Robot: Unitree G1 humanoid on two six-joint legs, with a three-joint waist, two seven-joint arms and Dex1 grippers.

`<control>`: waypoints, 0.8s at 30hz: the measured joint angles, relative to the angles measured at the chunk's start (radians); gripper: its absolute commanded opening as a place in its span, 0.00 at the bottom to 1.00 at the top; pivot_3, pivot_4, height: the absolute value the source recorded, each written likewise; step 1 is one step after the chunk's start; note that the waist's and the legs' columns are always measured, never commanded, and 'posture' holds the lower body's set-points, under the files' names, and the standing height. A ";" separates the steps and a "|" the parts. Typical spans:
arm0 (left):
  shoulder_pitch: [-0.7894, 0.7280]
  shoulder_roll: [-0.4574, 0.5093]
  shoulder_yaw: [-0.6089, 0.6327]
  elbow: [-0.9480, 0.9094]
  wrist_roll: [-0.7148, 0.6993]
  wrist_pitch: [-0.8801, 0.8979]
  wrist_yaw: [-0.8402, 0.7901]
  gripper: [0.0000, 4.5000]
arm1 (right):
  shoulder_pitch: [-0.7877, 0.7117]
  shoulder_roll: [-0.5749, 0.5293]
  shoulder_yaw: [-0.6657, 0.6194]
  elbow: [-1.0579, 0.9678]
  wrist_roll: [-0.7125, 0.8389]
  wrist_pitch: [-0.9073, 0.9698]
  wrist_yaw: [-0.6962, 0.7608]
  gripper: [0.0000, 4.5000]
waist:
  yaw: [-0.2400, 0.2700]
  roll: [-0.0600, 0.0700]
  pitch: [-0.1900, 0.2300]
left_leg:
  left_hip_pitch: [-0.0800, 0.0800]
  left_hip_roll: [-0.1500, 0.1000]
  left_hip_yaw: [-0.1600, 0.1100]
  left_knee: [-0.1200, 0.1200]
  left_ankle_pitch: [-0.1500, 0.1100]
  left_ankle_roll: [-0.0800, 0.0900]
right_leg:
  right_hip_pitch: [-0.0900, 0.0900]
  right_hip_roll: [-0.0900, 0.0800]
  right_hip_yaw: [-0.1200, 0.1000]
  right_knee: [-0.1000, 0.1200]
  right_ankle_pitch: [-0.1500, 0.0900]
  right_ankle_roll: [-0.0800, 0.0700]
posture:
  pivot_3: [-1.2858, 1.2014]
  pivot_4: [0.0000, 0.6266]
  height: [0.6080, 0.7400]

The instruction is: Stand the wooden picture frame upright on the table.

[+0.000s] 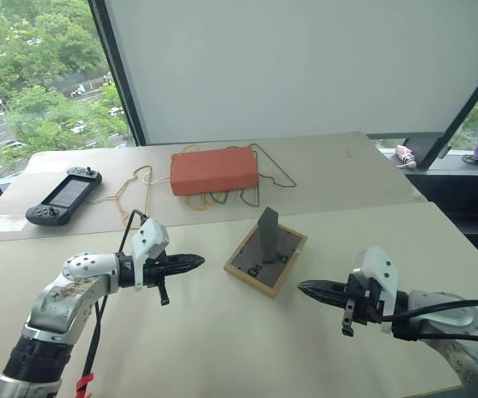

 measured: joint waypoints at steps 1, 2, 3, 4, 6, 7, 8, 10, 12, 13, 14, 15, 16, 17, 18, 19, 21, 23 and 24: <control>0.000 0.000 0.000 0.000 0.000 0.000 0.000 0.01 | 0.000 0.000 0.000 0.000 0.000 0.000 0.000 0.00 | 0.000 0.000 0.000 | 0.000 0.000 0.000 0.000 0.000 0.000 | 0.000 0.000 0.000 0.000 0.000 0.000 | 0.52 0.24 1.00; -0.001 0.000 -0.002 0.001 0.004 -0.002 0.000 0.01 | 0.000 0.001 0.002 0.000 -0.002 0.000 -0.008 0.00 | 0.000 0.000 0.000 | 0.000 0.000 0.000 0.000 0.000 0.000 | 0.000 0.000 0.000 0.000 0.000 0.000 | 0.52 0.24 1.00; -0.007 -0.001 -0.012 0.014 0.020 -0.013 0.002 0.01 | -0.004 0.007 0.009 0.003 -0.010 0.006 -0.027 0.00 | 0.000 0.000 0.000 | 0.000 0.000 0.000 0.000 0.000 0.000 | 0.001 0.000 0.000 0.000 0.000 0.000 | 0.52 0.24 1.00; -0.026 -0.008 -0.036 0.047 0.054 -0.037 0.010 0.01 | -0.017 0.016 0.033 0.014 -0.030 0.025 -0.060 0.00 | 0.001 0.000 0.000 | 0.001 0.000 0.000 0.000 0.000 0.000 | 0.001 0.000 0.000 0.000 0.000 0.000 | 0.52 0.24 1.00; -0.085 -0.045 -0.098 0.156 0.144 -0.110 0.040 0.01 | -0.036 0.035 0.096 0.054 -0.084 0.066 -0.132 0.00 | 0.004 0.000 0.000 | 0.000 -0.001 0.000 0.002 0.000 -0.001 | 0.002 0.000 0.000 -0.001 0.000 0.000 | 0.52 0.24 1.00; -0.130 -0.070 -0.143 0.251 0.218 -0.183 0.062 0.01 | -0.047 0.057 0.136 0.084 -0.122 0.095 -0.178 0.00 | 0.008 0.000 0.000 | 0.000 -0.001 0.000 0.004 0.001 -0.001 | 0.002 0.000 0.000 -0.001 0.000 -0.001 | 0.52 0.24 1.00; -0.154 -0.089 -0.172 0.316 0.265 -0.230 0.077 0.01 | -0.052 0.075 0.162 0.102 -0.141 0.116 -0.209 0.00 | 0.006 0.000 0.000 | -0.001 -0.001 0.000 0.005 0.001 -0.001 | 0.000 0.000 0.000 -0.001 0.001 -0.001 | 0.52 0.24 1.00; -0.205 -0.140 -0.203 0.434 0.322 -0.279 0.109 0.01 | -0.075 0.116 0.193 0.123 -0.164 0.144 -0.257 0.00 | 0.004 0.000 0.000 | -0.002 -0.001 -0.001 0.008 0.001 -0.002 | 0.000 0.000 0.000 -0.001 0.001 0.000 | 0.52 0.24 1.00; -0.281 -0.205 -0.242 0.552 0.377 -0.339 0.129 0.01 | -0.110 0.150 0.223 0.129 -0.199 0.163 -0.310 0.00 | 0.003 0.000 0.000 | -0.004 -0.002 -0.001 0.009 0.003 -0.006 | 0.001 0.000 0.000 0.000 0.004 0.001 | 0.52 0.24 1.00; -0.307 -0.227 -0.259 0.581 0.397 -0.367 0.133 0.01 | -0.122 0.159 0.233 0.129 -0.211 0.168 -0.329 0.00 | 0.003 0.000 0.000 | -0.005 -0.002 -0.001 0.010 0.004 -0.006 | 0.000 -0.001 0.000 -0.001 0.005 0.002 | 0.52 0.24 1.00; -0.328 -0.245 -0.275 0.610 0.415 -0.396 0.134 0.01 | -0.128 0.168 0.237 0.130 -0.220 0.177 -0.343 0.00 | 0.003 0.000 0.000 | -0.006 -0.003 -0.001 0.010 0.004 -0.006 | 0.001 -0.001 0.000 -0.002 0.005 0.002 | 0.52 0.24 1.00; -0.361 -0.277 -0.290 0.660 0.445 -0.438 0.140 0.01 | -0.140 0.188 0.243 0.139 -0.237 0.190 -0.370 0.00 | 0.004 0.000 0.000 | -0.006 -0.003 -0.001 0.010 0.004 -0.006 | 0.001 -0.001 0.000 -0.003 0.005 0.002 | 0.52 0.24 1.00; -0.386 -0.306 -0.307 0.696 0.470 -0.474 0.147 0.01 | -0.157 0.204 0.252 0.152 -0.253 0.199 -0.392 0.00 | 0.005 0.000 0.000 | -0.006 -0.004 -0.001 0.010 0.004 -0.006 | 0.001 -0.002 -0.001 -0.005 0.005 0.003 | 0.52 0.24 1.00; -0.401 -0.328 -0.319 0.727 0.485 -0.506 0.152 0.01 | -0.165 0.211 0.258 0.159 -0.266 0.205 -0.409 0.00 | 0.005 0.000 -0.001 | -0.006 -0.004 -0.001 0.010 0.004 -0.007 | 0.001 -0.003 -0.001 -0.005 0.006 0.003 | 0.52 0.24 1.00; -0.412 -0.344 -0.325 0.756 0.497 -0.529 0.155 0.01 | -0.177 0.222 0.263 0.170 -0.278 0.213 -0.420 0.00 | 0.004 0.000 -0.001 | -0.007 -0.004 -0.001 0.010 0.004 -0.007 | 0.002 -0.003 -0.001 -0.006 0.006 0.004 | 0.52 0.24 1.00; -0.421 -0.352 -0.327 0.775 0.509 -0.548 0.156 0.01 | -0.188 0.231 0.266 0.181 -0.290 0.220 -0.435 0.00 | 0.003 0.000 -0.001 | -0.007 -0.004 -0.001 0.010 0.004 -0.007 | 0.001 -0.003 -0.001 -0.006 0.006 0.004 | 0.52 0.24 1.00; -0.433 -0.360 -0.334 0.799 0.529 -0.576 0.155 0.01 | -0.222 0.239 0.283 0.209 -0.323 0.230 -0.455 0.00 | 0.003 0.000 -0.001 | -0.006 -0.004 -0.001 0.010 0.004 -0.006 | 0.002 -0.004 -0.001 -0.006 0.006 0.004 | 0.52 0.24 1.00; -0.430 -0.356 -0.333 0.794 0.539 -0.587 0.152 0.01 | -0.247 0.245 0.294 0.231 -0.354 0.231 -0.468 0.00 | 0.003 0.000 -0.002 | -0.006 -0.004 -0.001 0.010 0.004 -0.006 | 0.002 -0.004 -0.001 -0.005 0.006 0.004 | 0.52 0.24 1.00; -0.422 -0.348 -0.332 0.781 0.541 -0.586 0.147 0.01 | -0.258 0.244 0.304 0.238 -0.363 0.231 -0.468 0.00 | 0.001 0.000 -0.002 | -0.005 -0.004 -0.001 0.010 0.004 -0.006 | 0.002 -0.003 -0.001 -0.005 0.006 0.004 | 0.52 0.24 1.00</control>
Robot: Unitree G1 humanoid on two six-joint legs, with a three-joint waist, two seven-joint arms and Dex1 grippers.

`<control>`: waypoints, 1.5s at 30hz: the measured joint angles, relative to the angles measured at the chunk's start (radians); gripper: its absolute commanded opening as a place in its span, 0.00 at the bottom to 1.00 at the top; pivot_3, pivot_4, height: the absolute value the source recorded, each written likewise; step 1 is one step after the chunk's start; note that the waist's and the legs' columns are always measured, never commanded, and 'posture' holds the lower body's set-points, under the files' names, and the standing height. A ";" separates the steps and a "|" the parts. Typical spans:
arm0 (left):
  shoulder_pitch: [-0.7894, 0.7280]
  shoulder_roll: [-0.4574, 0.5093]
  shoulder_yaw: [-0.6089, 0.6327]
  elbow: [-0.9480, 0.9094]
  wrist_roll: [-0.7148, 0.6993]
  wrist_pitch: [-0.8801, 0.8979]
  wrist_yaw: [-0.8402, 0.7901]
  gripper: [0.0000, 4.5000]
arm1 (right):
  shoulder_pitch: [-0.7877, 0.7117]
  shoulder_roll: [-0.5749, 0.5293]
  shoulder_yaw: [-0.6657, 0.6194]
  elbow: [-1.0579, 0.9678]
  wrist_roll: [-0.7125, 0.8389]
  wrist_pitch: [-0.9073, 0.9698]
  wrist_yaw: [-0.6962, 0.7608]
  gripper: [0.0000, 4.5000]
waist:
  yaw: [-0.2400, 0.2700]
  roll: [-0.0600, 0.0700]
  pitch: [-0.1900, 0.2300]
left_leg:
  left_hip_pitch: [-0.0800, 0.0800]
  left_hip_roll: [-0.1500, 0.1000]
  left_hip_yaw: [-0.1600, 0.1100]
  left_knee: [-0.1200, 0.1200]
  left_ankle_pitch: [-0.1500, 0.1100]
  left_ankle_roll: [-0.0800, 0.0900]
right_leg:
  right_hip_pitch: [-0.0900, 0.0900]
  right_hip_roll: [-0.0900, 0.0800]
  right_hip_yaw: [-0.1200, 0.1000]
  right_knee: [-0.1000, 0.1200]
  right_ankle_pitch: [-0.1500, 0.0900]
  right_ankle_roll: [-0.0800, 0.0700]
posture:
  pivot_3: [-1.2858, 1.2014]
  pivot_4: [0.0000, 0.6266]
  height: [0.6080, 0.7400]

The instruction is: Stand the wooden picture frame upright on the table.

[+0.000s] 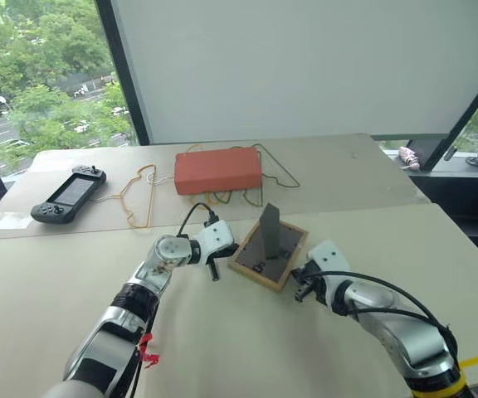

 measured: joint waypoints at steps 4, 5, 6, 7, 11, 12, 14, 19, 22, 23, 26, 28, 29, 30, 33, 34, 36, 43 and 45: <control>0.099 0.085 0.026 -0.158 -0.015 0.048 -0.045 0.01 | -0.044 0.001 0.064 0.008 -0.034 0.000 0.026 0.00 | -0.027 0.001 -0.001 | 0.001 0.000 0.000 -0.001 0.000 0.001 | -0.001 0.000 0.000 0.002 0.000 0.000 | 0.52 0.24 1.00; 0.134 0.109 0.034 -0.209 -0.021 0.071 -0.054 0.01 | -0.053 0.001 0.085 0.007 -0.039 0.000 0.035 0.00 | -0.034 0.001 -0.001 | 0.001 0.000 0.000 -0.002 0.000 0.001 | -0.002 0.000 0.000 0.002 0.000 0.000 | 0.52 0.24 1.00; 0.171 0.136 0.045 -0.267 -0.029 0.091 -0.063 0.01 | -0.058 0.000 0.107 0.002 -0.043 0.000 0.045 0.00 | -0.040 0.001 -0.001 | 0.003 0.000 -0.001 -0.002 -0.001 0.002 | -0.002 0.001 0.000 0.003 -0.001 0.000 | 0.52 0.24 1.00; 0.224 0.163 0.062 -0.333 -0.038 0.121 -0.066 0.01 | -0.064 0.000 0.129 -0.007 -0.047 0.001 0.059 0.00 | -0.047 0.001 -0.001 | 0.003 0.000 -0.001 -0.002 -0.002 0.003 | -0.002 0.001 0.000 0.003 -0.001 0.001 | 0.52 0.24 1.00; 0.406 0.265 0.123 -0.578 -0.076 0.239 -0.073 0.01 | -0.048 -0.022 0.190 -0.084 -0.033 0.022 0.127 0.00 | -0.057 0.002 -0.001 | 0.006 0.000 -0.001 -0.003 -0.005 0.009 | -0.003 0.001 0.001 0.004 -0.002 0.000 | 0.52 0.24 1.00; 0.457 0.283 0.139 -0.637 -0.084 0.272 -0.069 0.01 | -0.042 -0.034 0.203 -0.104 -0.027 0.029 0.151 0.00 | -0.055 0.002 -0.002 | 0.007 0.000 -0.001 -0.003 -0.007 0.013 | -0.002 0.001 0.001 0.005 -0.002 0.001 | 0.52 0.24 1.00; 0.552 0.314 0.170 -0.749 -0.106 0.336 -0.058 0.01 | -0.023 -0.046 0.211 -0.137 -0.009 0.038 0.187 0.00 | -0.053 0.002 -0.002 | 0.008 0.000 -0.001 -0.003 -0.010 0.018 | -0.002 0.001 0.001 0.005 -0.002 0.000 | 0.52 0.24 1.00; 0.720 0.353 0.220 -0.929 -0.148 0.436 -0.028 0.01 | -0.037 -0.072 0.227 -0.130 -0.001 0.038 0.247 0.00 | -0.046 0.005 -0.005 | 0.010 0.000 0.000 -0.003 -0.011 0.019 | -0.001 0.001 0.001 0.005 -0.003 -0.001 | 0.52 0.24 1.00; 0.756 0.365 0.220 -0.968 -0.149 0.449 -0.014 0.01 | -0.057 -0.080 0.241 -0.112 -0.013 0.035 0.266 0.00 | -0.038 0.007 -0.006 | 0.010 0.001 0.000 -0.003 -0.011 0.020 | 0.001 0.002 0.001 0.005 -0.004 -0.002 | 0.52 0.24 1.00; 0.758 0.365 0.218 -0.972 -0.149 0.456 -0.011 0.01 | -0.060 -0.080 0.245 -0.107 -0.016 0.034 0.270 0.00 | -0.036 0.007 -0.006 | 0.010 0.001 0.000 -0.004 -0.011 0.020 | 0.001 0.002 0.002 0.005 -0.004 -0.002 | 0.52 0.24 1.00; 0.758 0.363 0.213 -0.981 -0.149 0.470 0.004 0.01 | -0.080 -0.078 0.255 -0.087 -0.034 0.031 0.276 0.00 | -0.035 0.008 -0.009 | 0.011 0.001 0.000 -0.004 -0.011 0.020 | 0.002 0.003 0.002 0.006 -0.004 -0.002 | 0.52 0.24 1.00; 0.751 0.352 0.208 -0.977 -0.148 0.479 0.011 0.01 | -0.089 -0.071 0.260 -0.072 -0.043 0.031 0.276 0.00 | -0.032 0.009 -0.011 | 0.012 0.001 0.000 -0.003 -0.011 0.019 | 0.004 0.003 0.003 0.006 -0.004 -0.002 | 0.52 0.24 1.00; 0.747 0.349 0.203 -0.973 -0.147 0.481 0.014 0.01 | -0.090 -0.067 0.261 -0.066 -0.047 0.031 0.276 0.00 | -0.030 0.009 -0.012 | 0.012 0.001 0.000 -0.003 -0.010 0.018 | 0.004 0.003 0.003 0.006 -0.004 -0.002 | 0.52 0.24 1.00; 0.734 0.344 0.200 -0.969 -0.147 0.488 0.015 0.01 | -0.094 -0.061 0.263 -0.057 -0.052 0.030 0.274 0.00 | -0.029 0.010 -0.013 | 0.013 0.001 0.000 -0.003 -0.010 0.018 | 0.005 0.003 0.003 0.006 -0.004 -0.002 | 0.52 0.24 1.00; 0.703 0.334 0.183 -0.951 -0.146 0.508 0.012 0.01 | -0.131 -0.018 0.267 0.002 -0.080 0.026 0.259 0.00 | -0.027 0.010 -0.015 | 0.019 0.001 0.000 -0.003 -0.009 0.017 | 0.013 0.003 0.003 0.006 -0.008 0.004 | 0.52 0.24 1.00; 0.695 0.329 0.178 -0.945 -0.147 0.514 0.012 0.01 | -0.142 -0.005 0.268 0.025 -0.089 0.024 0.251 0.00 | -0.027 0.010 -0.015 | 0.022 0.001 0.000 -0.003 -0.010 0.017 | 0.016 0.003 0.002 0.006 -0.009 0.005 | 0.52 0.24 1.00; 0.686 0.328 0.173 -0.937 -0.146 0.518 0.007 0.01 | -0.168 0.023 0.275 0.060 -0.104 0.021 0.249 0.00 | -0.027 0.010 -0.015 | 0.024 0.001 0.000 -0.003 -0.010 0.017 | 0.017 0.003 0.003 0.006 -0.009 0.006 | 0.52 0.24 1.00; 0.666 0.335 0.162 -0.934 -0.149 0.522 -0.021 0.01 | -0.173 0.039 0.270 0.063 -0.117 0.039 0.249 0.00 | -0.022 0.011 -0.015 | 0.023 0.001 -0.001 -0.003 -0.009 0.017 | 0.016 0.003 0.003 0.005 -0.010 0.006 | 0.52 0.24 1.00; 0.661 0.339 0.160 -0.925 -0.153 0.513 -0.025 0.01 | -0.147 0.017 0.254 0.032 -0.114 0.042 0.254 0.00 | -0.016 0.011 -0.015 | 0.022 0.001 -0.001 -0.004 -0.010 0.017 | 0.015 0.003 0.002 0.005 -0.010 0.006 | 0.52 0.24 1.00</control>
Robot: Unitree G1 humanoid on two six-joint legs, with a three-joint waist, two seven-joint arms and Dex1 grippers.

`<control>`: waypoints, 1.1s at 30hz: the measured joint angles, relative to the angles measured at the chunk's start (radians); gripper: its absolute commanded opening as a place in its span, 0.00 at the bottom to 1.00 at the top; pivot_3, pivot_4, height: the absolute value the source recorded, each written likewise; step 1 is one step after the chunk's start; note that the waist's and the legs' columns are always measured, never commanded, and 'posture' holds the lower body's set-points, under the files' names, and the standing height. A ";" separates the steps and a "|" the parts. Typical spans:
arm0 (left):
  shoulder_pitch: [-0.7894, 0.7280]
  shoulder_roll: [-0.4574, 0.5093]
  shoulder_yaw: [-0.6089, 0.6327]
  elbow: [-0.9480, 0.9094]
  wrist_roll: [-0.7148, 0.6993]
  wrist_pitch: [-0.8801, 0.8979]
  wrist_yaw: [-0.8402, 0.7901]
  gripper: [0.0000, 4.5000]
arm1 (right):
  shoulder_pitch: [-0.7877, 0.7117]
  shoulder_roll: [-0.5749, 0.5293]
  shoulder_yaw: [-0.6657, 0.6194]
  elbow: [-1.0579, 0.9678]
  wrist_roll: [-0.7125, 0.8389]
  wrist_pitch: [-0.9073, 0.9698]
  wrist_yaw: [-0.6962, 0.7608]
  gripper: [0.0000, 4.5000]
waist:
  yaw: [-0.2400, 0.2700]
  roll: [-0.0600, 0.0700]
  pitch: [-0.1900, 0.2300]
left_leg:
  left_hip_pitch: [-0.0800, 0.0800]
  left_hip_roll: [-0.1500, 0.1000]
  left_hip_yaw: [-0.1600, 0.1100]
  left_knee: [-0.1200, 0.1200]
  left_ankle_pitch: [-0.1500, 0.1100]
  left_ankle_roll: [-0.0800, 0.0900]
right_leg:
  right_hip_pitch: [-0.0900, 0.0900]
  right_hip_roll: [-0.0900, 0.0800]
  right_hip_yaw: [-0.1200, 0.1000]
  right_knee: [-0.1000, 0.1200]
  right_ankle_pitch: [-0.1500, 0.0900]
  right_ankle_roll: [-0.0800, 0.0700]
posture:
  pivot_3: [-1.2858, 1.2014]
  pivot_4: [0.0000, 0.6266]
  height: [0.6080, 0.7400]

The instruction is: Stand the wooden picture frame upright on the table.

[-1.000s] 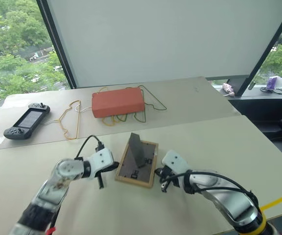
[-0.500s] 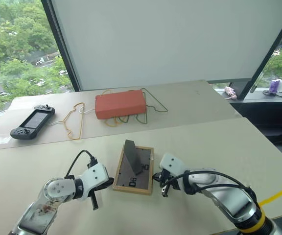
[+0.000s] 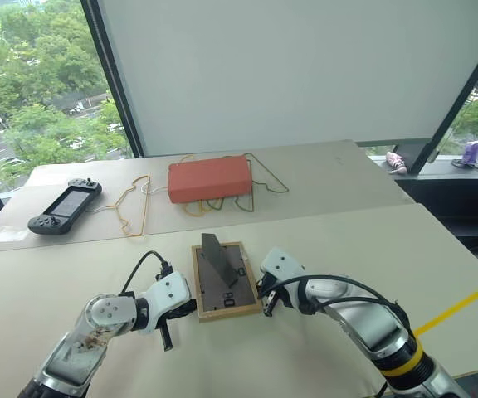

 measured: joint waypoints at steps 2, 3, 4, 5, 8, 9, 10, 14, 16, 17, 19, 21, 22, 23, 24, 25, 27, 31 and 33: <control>0.001 0.014 0.002 0.007 -0.007 -0.017 -0.009 0.01 | 0.035 -0.046 -0.020 -0.044 0.012 0.000 0.019 0.00 | 0.006 0.000 0.000 | 0.000 0.000 0.000 -0.001 -0.001 0.001 | -0.001 0.000 0.000 -0.001 0.000 -0.001 | 0.52 0.24 1.00; 0.003 0.028 0.004 0.010 -0.016 -0.022 -0.016 0.01 | 0.057 -0.077 -0.040 -0.069 0.025 0.000 0.032 0.00 | 0.008 0.000 0.000 | 0.000 0.000 0.000 -0.001 -0.001 0.001 | -0.002 0.000 0.000 -0.001 0.000 -0.002 | 0.52 0.24 1.00; 0.008 0.039 0.013 0.010 -0.024 -0.027 -0.023 0.01 | 0.073 -0.101 -0.059 -0.084 0.037 0.000 0.046 0.00 | 0.009 0.000 0.000 | 0.000 0.000 0.000 -0.002 -0.002 0.001 | -0.002 0.000 0.000 -0.001 0.000 -0.004 | 0.52 0.24 1.00; 0.012 0.047 0.021 0.012 -0.033 -0.029 -0.029 0.01 | 0.096 -0.123 -0.088 -0.097 0.054 0.000 0.063 0.00 | 0.011 0.000 0.000 | -0.001 0.000 0.000 -0.002 -0.003 0.001 | -0.003 0.000 0.000 -0.001 0.000 -0.005 | 0.52 0.24 1.00; 0.036 0.075 0.062 0.012 -0.067 -0.030 -0.040 0.01 | 0.158 -0.192 -0.198 -0.112 0.114 -0.003 0.119 0.00 | 0.007 -0.002 0.002 | -0.005 0.000 0.001 -0.006 -0.003 0.001 | -0.007 0.000 0.000 -0.001 0.000 -0.006 | 0.52 0.24 1.00; 0.045 0.080 0.077 0.012 -0.074 -0.030 -0.040 0.01 | 0.174 -0.210 -0.233 -0.111 0.124 -0.007 0.133 0.00 | 0.006 -0.002 0.002 | -0.007 0.000 0.001 -0.006 -0.003 0.001 | -0.010 0.000 0.000 -0.001 0.000 -0.007 | 0.52 0.24 1.00; 0.056 0.081 0.096 0.008 -0.081 -0.032 -0.039 0.01 | 0.180 -0.224 -0.271 -0.097 0.130 -0.027 0.148 0.00 | 0.001 -0.002 0.002 | -0.011 0.000 0.001 -0.006 -0.002 -0.001 | -0.016 0.000 0.000 0.000 0.001 -0.008 | 0.52 0.24 1.00; 0.098 0.050 0.176 0.020 -0.113 -0.061 -0.007 0.01 | 0.188 -0.266 -0.323 -0.076 0.142 -0.165 0.209 0.00 | -0.009 -0.002 0.007 | -0.013 0.001 0.001 -0.006 -0.001 -0.002 | -0.017 0.000 0.000 0.001 0.001 -0.009 | 0.52 0.24 1.00; 0.120 0.020 0.219 0.023 -0.141 -0.107 0.001 0.01 | 0.194 -0.266 -0.324 -0.070 0.144 -0.229 0.235 0.00 | -0.009 -0.004 0.010 | -0.013 0.000 0.001 -0.006 -0.001 -0.002 | -0.018 0.000 0.000 0.000 0.001 -0.009 | 0.52 0.24 1.00; 0.143 0.003 0.242 0.029 -0.144 -0.221 0.001 0.01 | 0.199 -0.250 -0.324 -0.069 0.147 -0.289 0.257 0.00 | -0.008 -0.006 0.011 | -0.012 0.001 0.001 -0.006 -0.001 -0.003 | -0.019 0.000 0.000 -0.001 0.002 -0.009 | 0.52 0.24 1.00; 0.147 -0.012 0.257 0.055 -0.122 -0.363 0.005 0.13 | 0.206 -0.223 -0.321 -0.068 0.151 -0.362 0.274 0.00 | -0.004 -0.007 0.012 | -0.012 0.000 0.001 -0.005 0.001 -0.005 | -0.019 0.000 -0.001 -0.002 0.002 -0.009 | 0.52 0.24 1.00; 0.138 -0.004 0.270 0.141 -0.064 -0.565 0.010 0.26 | 0.210 -0.210 -0.312 -0.068 0.145 -0.449 0.295 0.06 | 0.003 -0.007 0.012 | -0.013 0.000 0.001 -0.005 0.002 -0.007 | -0.019 -0.001 -0.001 -0.004 0.002 -0.009 | 0.52 0.24 1.00; 0.134 0.010 0.272 0.189 -0.039 -0.664 0.006 0.34 | 0.212 -0.211 -0.305 -0.064 0.131 -0.491 0.303 0.14 | 0.007 -0.007 0.012 | -0.013 0.000 0.001 -0.006 0.002 -0.007 | -0.019 -0.001 -0.001 -0.005 0.002 -0.009 | 0.52 0.24 1.00; 0.129 0.026 0.271 0.239 -0.012 -0.761 0.002 0.42 | 0.216 -0.214 -0.293 -0.056 0.113 -0.533 0.312 0.18 | 0.009 -0.007 0.012 | -0.014 0.000 0.001 -0.006 0.002 -0.007 | -0.019 -0.001 -0.001 -0.005 0.002 -0.009 | 0.52 0.24 1.00; 0.117 0.038 0.268 0.283 0.010 -0.834 -0.001 0.51 | 0.221 -0.218 -0.281 -0.046 0.098 -0.567 0.321 0.27 | 0.013 -0.007 0.012 | -0.014 0.000 0.001 -0.006 0.001 -0.007 | -0.019 -0.001 -0.001 -0.006 0.002 -0.009 | 0.52 0.24 1.00; 0.098 0.051 0.262 0.337 0.037 -0.925 -0.001 0.57 | 0.228 -0.219 -0.268 -0.029 0.080 -0.606 0.332 0.33 | 0.015 -0.007 0.012 | -0.014 0.000 0.001 -0.006 0.001 -0.007 | -0.019 -0.001 -0.001 -0.006 0.002 -0.009 | 0.52 0.24 1.00; 0.071 0.072 0.251 0.412 0.079 -1.058 0.003 0.75 | 0.236 -0.223 -0.246 -0.001 0.061 -0.654 0.351 0.49 | 0.020 -0.007 0.012 | -0.014 0.000 0.002 -0.006 0.001 -0.007 | -0.019 -0.001 -0.001 -0.006 0.003 -0.009 | 0.52 0.24 1.00; -0.003 0.078 0.214 0.562 0.196 -1.321 0.065 1.00 | 0.247 -0.272 -0.209 0.074 -0.044 -0.792 0.372 0.79 | 0.020 -0.007 0.012 | -0.015 0.000 0.002 -0.006 0.002 -0.008 | -0.018 -0.001 -0.002 -0.007 0.004 -0.008 | 0.52 0.24 1.00; -0.052 0.064 0.202 0.613 0.272 -1.430 0.124 1.00 | 0.232 -0.289 -0.184 0.122 -0.118 -0.896 0.364 0.94 | 0.019 -0.007 0.012 | -0.014 0.000 0.002 -0.006 0.003 -0.009 | -0.018 -0.001 -0.002 -0.007 0.004 -0.008 | 0.52 0.24 1.00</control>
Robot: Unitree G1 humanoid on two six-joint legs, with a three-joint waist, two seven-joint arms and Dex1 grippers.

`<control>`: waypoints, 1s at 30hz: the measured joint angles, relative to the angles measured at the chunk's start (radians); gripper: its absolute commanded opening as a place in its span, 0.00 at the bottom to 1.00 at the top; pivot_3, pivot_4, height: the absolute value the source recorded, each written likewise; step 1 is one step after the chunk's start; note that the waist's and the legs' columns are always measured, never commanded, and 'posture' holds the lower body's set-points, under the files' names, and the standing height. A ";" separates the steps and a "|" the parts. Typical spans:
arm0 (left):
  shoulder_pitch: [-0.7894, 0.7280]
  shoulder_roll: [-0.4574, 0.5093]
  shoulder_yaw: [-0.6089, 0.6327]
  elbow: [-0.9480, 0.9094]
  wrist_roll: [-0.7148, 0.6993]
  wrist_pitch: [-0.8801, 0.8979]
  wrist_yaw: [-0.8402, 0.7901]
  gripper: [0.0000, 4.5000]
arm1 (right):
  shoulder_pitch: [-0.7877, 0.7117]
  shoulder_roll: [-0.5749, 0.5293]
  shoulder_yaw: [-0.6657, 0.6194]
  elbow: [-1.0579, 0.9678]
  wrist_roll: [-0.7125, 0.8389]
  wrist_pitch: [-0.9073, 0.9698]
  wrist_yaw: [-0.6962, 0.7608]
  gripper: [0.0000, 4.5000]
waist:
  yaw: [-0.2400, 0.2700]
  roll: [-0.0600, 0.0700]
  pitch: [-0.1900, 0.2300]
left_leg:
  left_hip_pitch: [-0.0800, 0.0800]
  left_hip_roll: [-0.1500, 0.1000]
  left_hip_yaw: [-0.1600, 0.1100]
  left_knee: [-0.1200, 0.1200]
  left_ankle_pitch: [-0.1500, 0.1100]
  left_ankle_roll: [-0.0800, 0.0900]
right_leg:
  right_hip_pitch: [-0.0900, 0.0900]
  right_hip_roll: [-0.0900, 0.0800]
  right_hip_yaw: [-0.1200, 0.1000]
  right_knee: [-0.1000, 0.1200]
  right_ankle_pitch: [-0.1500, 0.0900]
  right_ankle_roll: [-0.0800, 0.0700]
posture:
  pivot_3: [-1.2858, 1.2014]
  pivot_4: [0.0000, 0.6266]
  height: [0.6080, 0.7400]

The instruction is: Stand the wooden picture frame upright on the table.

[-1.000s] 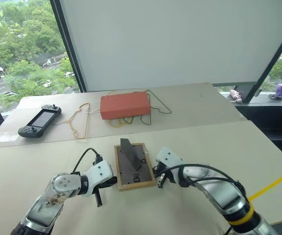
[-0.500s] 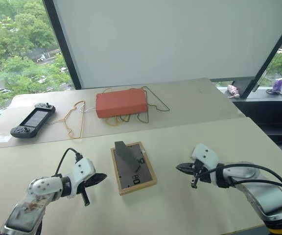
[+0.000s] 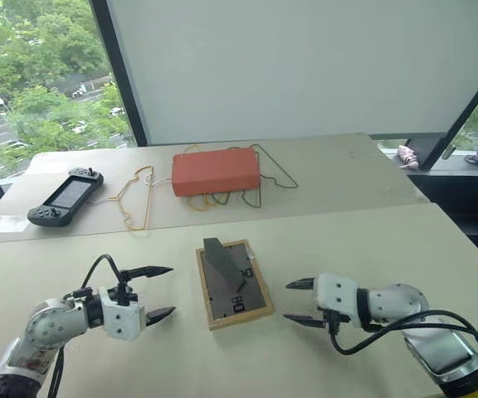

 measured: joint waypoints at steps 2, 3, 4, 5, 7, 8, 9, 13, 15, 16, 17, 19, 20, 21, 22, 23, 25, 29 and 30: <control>-0.049 -0.012 -0.015 0.032 0.077 -0.095 0.049 1.00 | -0.037 -0.004 0.026 0.037 -0.075 -0.105 -0.028 1.00 | -0.003 0.000 0.000 | 0.002 0.000 0.000 0.000 0.001 -0.002 | 0.002 0.000 0.000 -0.001 0.000 0.000 | 0.52 0.24 1.00; -0.074 -0.020 -0.027 0.053 0.125 -0.153 0.080 1.00 | -0.058 -0.003 0.042 0.055 -0.114 -0.160 -0.049 1.00 | -0.005 -0.001 -0.001 | 0.002 0.000 0.001 0.000 0.001 -0.002 | 0.004 0.000 0.000 -0.001 0.001 0.000 | 0.52 0.24 1.00; -0.093 -0.030 -0.039 0.075 0.175 -0.205 0.109 1.00 | -0.079 -0.002 0.062 0.072 -0.155 -0.208 -0.069 1.00 | -0.008 -0.001 -0.001 | 0.002 0.000 0.002 -0.001 0.001 -0.002 | 0.006 0.000 0.001 -0.001 0.001 0.000 | 0.52 0.24 1.00; -0.104 -0.040 -0.049 0.100 0.219 -0.246 0.136 1.00 | -0.093 0.003 0.074 0.087 -0.186 -0.243 -0.087 1.00 | -0.010 -0.001 -0.001 | 0.003 0.000 0.002 -0.001 0.001 -0.002 | 0.008 0.000 0.001 -0.001 0.001 0.000 | 0.52 0.24 1.00; -0.121 -0.058 -0.056 0.146 0.286 -0.303 0.201 1.00 | -0.109 0.031 0.085 0.111 -0.214 -0.263 -0.108 1.00 | -0.013 -0.002 -0.001 | 0.005 0.001 0.002 -0.001 0.001 -0.002 | 0.009 0.000 0.001 0.000 0.001 0.000 | 0.52 0.24 1.00; -0.137 -0.067 -0.055 0.173 0.329 -0.333 0.240 1.00 | -0.119 0.058 0.091 0.116 -0.219 -0.247 -0.107 1.00 | -0.013 -0.002 -0.001 | 0.006 0.001 0.001 -0.001 0.002 -0.003 | 0.011 0.001 0.001 0.001 0.002 0.000 | 0.52 0.24 1.00; -0.154 -0.074 -0.055 0.191 0.371 -0.356 0.275 1.00 | -0.127 0.085 0.099 0.117 -0.225 -0.221 -0.106 1.00 | -0.013 -0.002 -0.001 | 0.008 0.001 0.001 -0.001 0.003 -0.004 | 0.012 0.001 0.001 0.001 0.002 0.000 | 0.52 0.24 1.00; -0.198 -0.089 -0.066 0.244 0.513 -0.396 0.407 1.00 | -0.146 0.179 0.122 0.110 -0.249 -0.122 -0.107 1.00 | -0.012 -0.001 -0.002 | 0.018 0.002 0.001 -0.002 0.003 -0.005 | 0.020 0.002 0.001 0.003 -0.001 0.007 | 0.52 0.24 1.00; -0.217 -0.099 -0.079 0.261 0.573 -0.403 0.482 1.00 | -0.145 0.219 0.128 0.103 -0.254 -0.082 -0.113 1.00 | -0.009 0.000 -0.002 | 0.019 0.002 0.001 -0.002 0.003 -0.005 | 0.021 0.001 0.002 0.004 -0.002 0.007 | 0.52 0.24 1.00; -0.232 -0.105 -0.093 0.270 0.606 -0.403 0.520 1.00 | -0.139 0.231 0.130 0.094 -0.259 -0.066 -0.116 1.00 | -0.006 0.001 -0.003 | 0.019 0.002 0.001 -0.002 0.003 -0.005 | 0.020 0.001 0.002 0.005 -0.002 0.007 | 0.52 0.24 1.00; -0.249 -0.112 -0.110 0.279 0.642 -0.401 0.564 1.00 | -0.135 0.244 0.135 0.084 -0.265 -0.049 -0.121 1.00 | -0.002 0.002 -0.003 | 0.019 0.002 0.001 -0.002 0.003 -0.005 | 0.020 0.001 0.002 0.005 -0.002 0.007 | 0.52 0.24 1.00; -0.282 -0.118 -0.148 0.297 0.701 -0.392 0.651 1.00 | -0.124 0.272 0.146 0.061 -0.270 -0.018 -0.126 1.00 | 0.004 0.004 -0.004 | 0.019 0.002 0.001 -0.002 0.003 -0.005 | 0.020 0.001 0.002 0.005 -0.002 0.007 | 0.52 0.24 1.00; -0.295 -0.118 -0.164 0.305 0.723 -0.389 0.685 1.00 | -0.120 0.279 0.154 0.051 -0.270 -0.008 -0.126 1.00 | 0.005 0.005 -0.005 | 0.019 0.001 0.001 -0.002 0.003 -0.005 | 0.020 0.001 0.002 0.005 -0.002 0.007 | 0.52 0.24 1.00; -0.308 -0.118 -0.182 0.315 0.739 -0.385 0.717 1.00 | -0.115 0.284 0.158 0.045 -0.270 -0.001 -0.127 1.00 | 0.006 0.005 -0.005 | 0.019 0.001 0.001 -0.002 0.003 -0.006 | 0.020 0.001 0.002 0.005 -0.002 0.007 | 0.52 0.24 1.00; -0.320 -0.119 -0.197 0.323 0.751 -0.380 0.747 1.00 | -0.109 0.287 0.159 0.035 -0.270 0.010 -0.127 1.00 | 0.007 0.005 -0.005 | 0.019 0.001 0.001 -0.002 0.003 -0.006 | 0.020 0.001 0.002 0.005 -0.002 0.008 | 0.52 0.24 1.00; -0.327 -0.119 -0.209 0.331 0.755 -0.376 0.771 1.00 | -0.104 0.287 0.159 0.026 -0.270 0.020 -0.128 1.00 | 0.009 0.005 -0.005 | 0.019 0.001 0.001 -0.002 0.003 -0.006 | 0.020 0.001 0.002 0.005 -0.002 0.008 | 0.52 0.24 1.00; -0.337 -0.118 -0.231 0.343 0.757 -0.368 0.806 1.00 | -0.100 0.283 0.158 0.018 -0.271 0.026 -0.129 1.00 | 0.009 0.005 -0.005 | 0.019 0.001 0.000 -0.002 0.003 -0.006 | 0.019 0.001 0.002 0.005 -0.003 0.008 | 0.52 0.24 1.00; -0.342 -0.103 -0.267 0.351 0.753 -0.360 0.846 0.84 | -0.087 0.263 0.149 0.006 -0.268 0.027 -0.131 1.00 | 0.009 0.005 -0.004 | 0.019 0.001 0.000 -0.002 0.003 -0.006 | 0.018 0.001 0.001 0.005 -0.003 0.009 | 0.52 0.24 1.00; -0.342 -0.099 -0.281 0.354 0.747 -0.354 0.847 0.76 | -0.080 0.250 0.136 0.001 -0.263 0.026 -0.131 1.00 | 0.009 0.005 -0.004 | 0.019 0.001 0.000 -0.002 0.003 -0.006 | 0.018 0.001 0.001 0.005 -0.003 0.009 | 0.52 0.24 1.00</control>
